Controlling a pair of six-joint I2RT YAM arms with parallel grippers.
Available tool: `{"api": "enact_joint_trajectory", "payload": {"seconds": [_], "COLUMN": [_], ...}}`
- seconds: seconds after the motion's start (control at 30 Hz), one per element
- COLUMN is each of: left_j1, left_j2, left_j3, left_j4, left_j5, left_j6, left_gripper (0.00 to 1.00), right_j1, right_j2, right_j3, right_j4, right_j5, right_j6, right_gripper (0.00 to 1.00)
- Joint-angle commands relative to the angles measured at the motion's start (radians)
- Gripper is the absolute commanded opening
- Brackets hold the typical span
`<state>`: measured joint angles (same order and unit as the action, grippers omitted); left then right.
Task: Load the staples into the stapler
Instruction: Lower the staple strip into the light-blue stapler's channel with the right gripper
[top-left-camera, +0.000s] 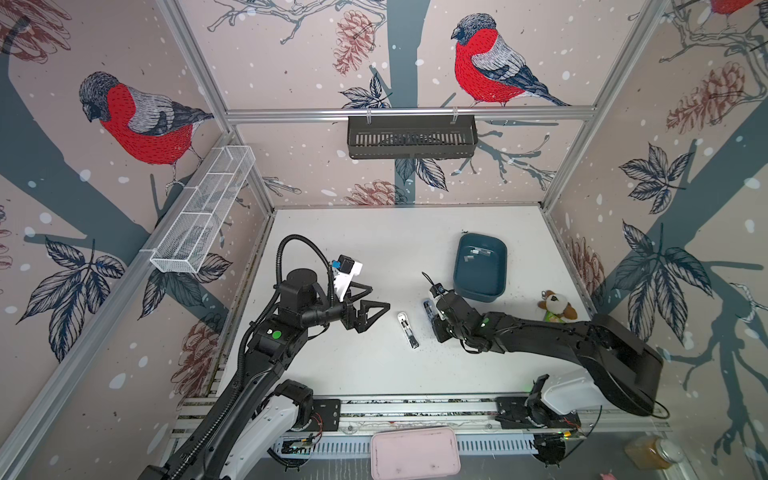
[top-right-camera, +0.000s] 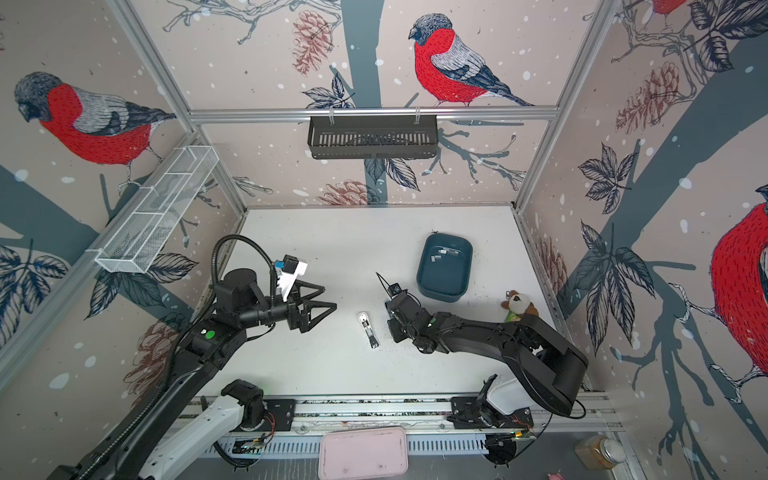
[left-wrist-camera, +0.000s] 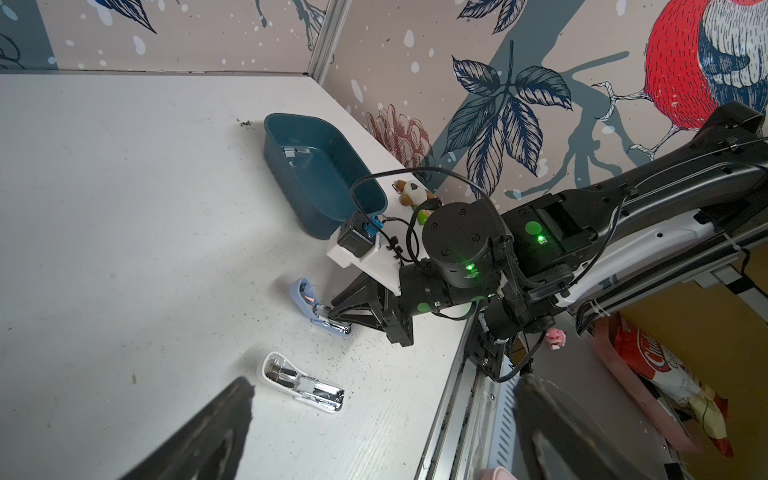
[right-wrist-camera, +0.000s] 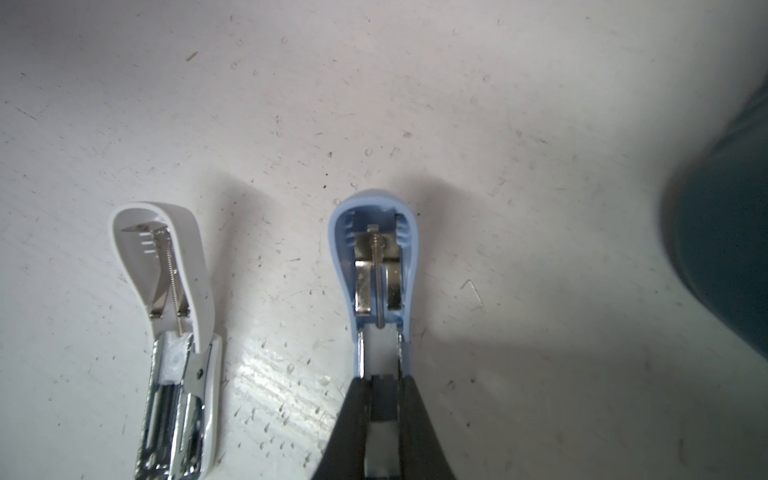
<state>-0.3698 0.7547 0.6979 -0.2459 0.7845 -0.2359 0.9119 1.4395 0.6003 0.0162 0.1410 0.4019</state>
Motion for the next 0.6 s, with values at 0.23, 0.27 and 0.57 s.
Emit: {"api": "enact_joint_trajectory", "payload": {"seconds": [0.23,0.27,0.57], "left_j1": [0.0,0.0,0.0], "left_j2": [0.003,0.003,0.004], "left_j3": [0.003,0.003,0.001], "left_j4": [0.036,0.036,0.036], "left_j5": [0.019,0.019,0.021], "left_j6": [0.019,0.019,0.018], "left_gripper": [0.97,0.97,0.97], "right_j1": [0.008,0.01,0.011], "right_j2": [0.007,0.007,0.005], "right_j3": [-0.004,-0.004,-0.001], "right_j4": [0.016,0.016,0.019], "right_j5": [0.028,0.03,0.027], "right_j6": [0.02,0.021,0.027], "right_gripper": [0.19,0.2,0.28]}}
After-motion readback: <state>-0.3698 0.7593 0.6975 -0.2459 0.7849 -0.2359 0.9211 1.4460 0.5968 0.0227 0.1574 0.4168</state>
